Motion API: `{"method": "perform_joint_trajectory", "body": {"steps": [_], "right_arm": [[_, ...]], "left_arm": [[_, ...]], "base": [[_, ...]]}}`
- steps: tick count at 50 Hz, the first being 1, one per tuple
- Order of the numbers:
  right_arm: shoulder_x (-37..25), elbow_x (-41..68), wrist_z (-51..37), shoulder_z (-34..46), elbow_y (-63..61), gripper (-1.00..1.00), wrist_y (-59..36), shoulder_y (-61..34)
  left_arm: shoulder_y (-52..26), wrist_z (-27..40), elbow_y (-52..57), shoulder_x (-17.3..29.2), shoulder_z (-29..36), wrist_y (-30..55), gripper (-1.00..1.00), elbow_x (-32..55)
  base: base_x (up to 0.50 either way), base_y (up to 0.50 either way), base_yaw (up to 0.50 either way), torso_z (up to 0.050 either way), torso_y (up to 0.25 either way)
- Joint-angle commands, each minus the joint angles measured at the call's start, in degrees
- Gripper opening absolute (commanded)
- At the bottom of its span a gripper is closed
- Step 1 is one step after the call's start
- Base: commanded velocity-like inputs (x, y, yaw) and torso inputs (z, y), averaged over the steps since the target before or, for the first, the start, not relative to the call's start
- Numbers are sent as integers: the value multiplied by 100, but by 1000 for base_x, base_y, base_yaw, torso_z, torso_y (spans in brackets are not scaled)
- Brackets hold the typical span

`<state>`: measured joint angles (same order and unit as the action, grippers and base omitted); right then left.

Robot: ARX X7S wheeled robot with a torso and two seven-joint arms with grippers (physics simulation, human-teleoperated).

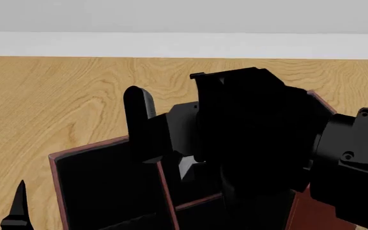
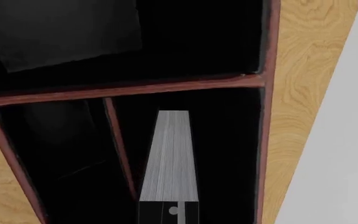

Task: Pick up the book and place it in the front compartment of the caddy.

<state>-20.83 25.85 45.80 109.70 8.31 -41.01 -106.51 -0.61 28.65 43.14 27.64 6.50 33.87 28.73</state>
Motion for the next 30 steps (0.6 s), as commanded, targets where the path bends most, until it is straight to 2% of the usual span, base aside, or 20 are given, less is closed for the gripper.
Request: {"method": "perform_joint_trajectory", "body": {"steps": [1, 3, 4, 20, 30], "right_arm": [[150, -990, -57, -17, 576, -100, 527, 165], [204, -940, -48, -32, 634, -100, 357, 193], [205, -1000, -97, -16, 663, 100, 431, 204], [107, -973, -165, -103, 255, 100, 166, 55], [-244, -686, -285, -393, -933, 100, -577, -314]], "left_arm": [[0, -192, -24, -88, -98, -70, 100, -23], [14, -193, -22, -83, -98, -79, 100, -22], [15, -192, -28, -82, -101, -82, 100, -19], [63, -189, -19, -63, -113, -141, 100, 9], [91, -186, 5, -45, -140, -175, 100, 43]], "base": [[0, 0, 0, 0, 0], [0, -1, -2, 0, 0], [11, 0, -3, 0, 0], [0, 0, 0, 0, 0], [0, 0, 0, 0, 0]]}}
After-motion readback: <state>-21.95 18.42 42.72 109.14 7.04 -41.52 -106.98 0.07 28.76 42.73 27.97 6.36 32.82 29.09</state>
